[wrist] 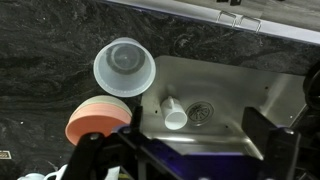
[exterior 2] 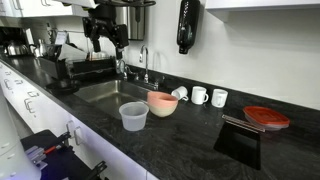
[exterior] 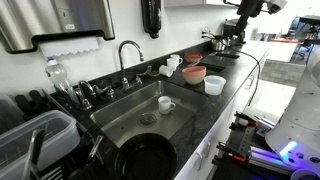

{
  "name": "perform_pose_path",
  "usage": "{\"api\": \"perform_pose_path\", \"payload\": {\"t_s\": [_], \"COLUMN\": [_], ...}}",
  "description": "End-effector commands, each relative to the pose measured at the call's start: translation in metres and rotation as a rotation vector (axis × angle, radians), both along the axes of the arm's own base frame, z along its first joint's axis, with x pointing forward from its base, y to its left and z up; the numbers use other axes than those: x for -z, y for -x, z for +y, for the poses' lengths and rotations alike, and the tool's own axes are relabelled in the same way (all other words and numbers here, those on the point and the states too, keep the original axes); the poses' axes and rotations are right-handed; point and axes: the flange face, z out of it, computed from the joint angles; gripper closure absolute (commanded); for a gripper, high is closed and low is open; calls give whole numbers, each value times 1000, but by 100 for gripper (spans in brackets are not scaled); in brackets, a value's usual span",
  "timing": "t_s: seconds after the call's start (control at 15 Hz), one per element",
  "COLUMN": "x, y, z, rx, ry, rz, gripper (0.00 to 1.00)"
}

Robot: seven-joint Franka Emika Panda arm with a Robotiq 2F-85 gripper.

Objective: Pick the pink bowl and put it in the sink

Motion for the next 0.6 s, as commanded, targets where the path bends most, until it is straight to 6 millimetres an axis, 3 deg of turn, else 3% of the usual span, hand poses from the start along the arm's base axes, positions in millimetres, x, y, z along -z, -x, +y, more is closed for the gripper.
{"api": "perform_pose_path", "payload": {"t_s": [0.0, 0.33, 0.4, 0.47, 0.53], "x": [13, 35, 40, 38, 43], "y": [-19, -58, -63, -52, -56], "z": [-1, -12, -18, -9, -13], "rx": [72, 313, 368, 286, 321], "ry": [38, 59, 61, 26, 31], "rz": [33, 23, 37, 19, 31], "gripper": [0, 0, 0, 0, 0]}}
